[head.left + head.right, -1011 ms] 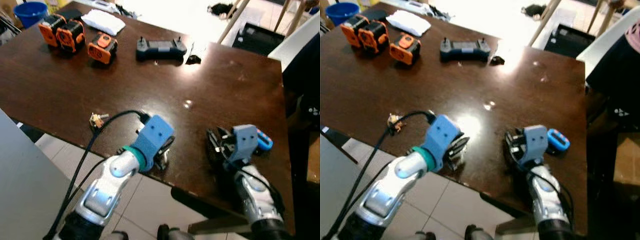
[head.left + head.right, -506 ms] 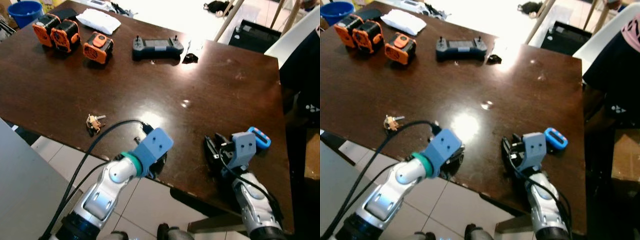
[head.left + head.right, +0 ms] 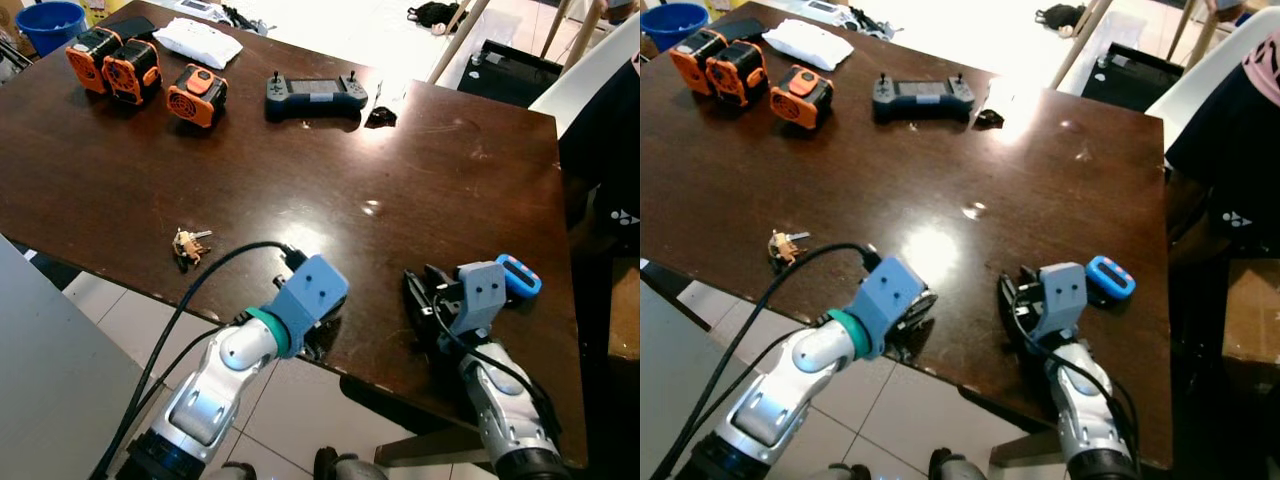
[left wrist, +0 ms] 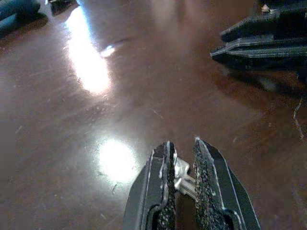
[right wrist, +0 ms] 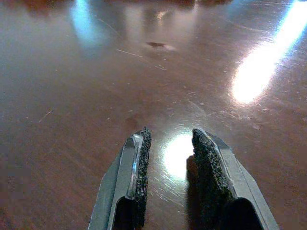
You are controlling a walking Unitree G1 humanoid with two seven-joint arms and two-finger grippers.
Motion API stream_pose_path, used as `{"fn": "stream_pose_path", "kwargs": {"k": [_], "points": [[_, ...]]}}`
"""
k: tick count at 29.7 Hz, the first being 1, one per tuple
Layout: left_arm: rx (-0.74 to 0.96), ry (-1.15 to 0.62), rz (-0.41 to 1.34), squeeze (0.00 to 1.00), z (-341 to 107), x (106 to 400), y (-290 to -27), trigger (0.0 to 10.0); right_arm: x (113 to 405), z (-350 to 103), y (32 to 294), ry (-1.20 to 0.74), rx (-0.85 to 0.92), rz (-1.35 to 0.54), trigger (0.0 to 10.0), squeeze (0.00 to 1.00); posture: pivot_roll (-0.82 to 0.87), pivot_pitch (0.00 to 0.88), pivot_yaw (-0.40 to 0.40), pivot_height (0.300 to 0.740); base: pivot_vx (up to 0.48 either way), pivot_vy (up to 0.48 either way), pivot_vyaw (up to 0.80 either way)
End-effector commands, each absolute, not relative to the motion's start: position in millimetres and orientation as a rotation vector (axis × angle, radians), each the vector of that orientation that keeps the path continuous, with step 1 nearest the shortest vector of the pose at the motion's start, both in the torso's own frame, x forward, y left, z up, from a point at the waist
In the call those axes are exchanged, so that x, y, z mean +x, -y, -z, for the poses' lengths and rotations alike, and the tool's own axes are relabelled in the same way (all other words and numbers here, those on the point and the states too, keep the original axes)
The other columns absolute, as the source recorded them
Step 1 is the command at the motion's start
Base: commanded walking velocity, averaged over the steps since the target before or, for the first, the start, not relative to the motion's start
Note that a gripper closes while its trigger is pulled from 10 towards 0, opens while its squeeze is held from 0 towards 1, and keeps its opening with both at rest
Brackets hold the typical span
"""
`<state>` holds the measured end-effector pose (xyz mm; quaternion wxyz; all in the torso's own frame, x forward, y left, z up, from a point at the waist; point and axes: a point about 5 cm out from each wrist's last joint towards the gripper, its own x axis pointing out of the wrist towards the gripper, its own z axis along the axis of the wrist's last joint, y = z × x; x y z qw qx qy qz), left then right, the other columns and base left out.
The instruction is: Hang keys on a hook
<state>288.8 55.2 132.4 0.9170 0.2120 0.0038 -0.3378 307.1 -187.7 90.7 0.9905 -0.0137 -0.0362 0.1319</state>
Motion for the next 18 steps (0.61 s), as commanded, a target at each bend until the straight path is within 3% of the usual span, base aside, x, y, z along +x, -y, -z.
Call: {"fn": "stream_pose_path", "kwargs": {"k": [1, 18], "points": [[0.455, -0.023, 0.708, 0.0, -125.0, 285.6, -53.2, 10.0, 298.4, -72.3, 189.4, -0.011, -0.024, -0.262, 10.0, 0.0, -0.04, 0.158, -0.013, 0.74, 0.0, 0.0, 0.0], [0.545, -0.04, 0.656, 0.0, -109.5, 283.3, -57.2, 10.0, 296.9, -70.4, 187.3, -0.015, -0.021, -0.271, 10.0, 0.0, -0.04, 0.17, -0.016, 0.74, 0.0, 0.0, 0.0]]}}
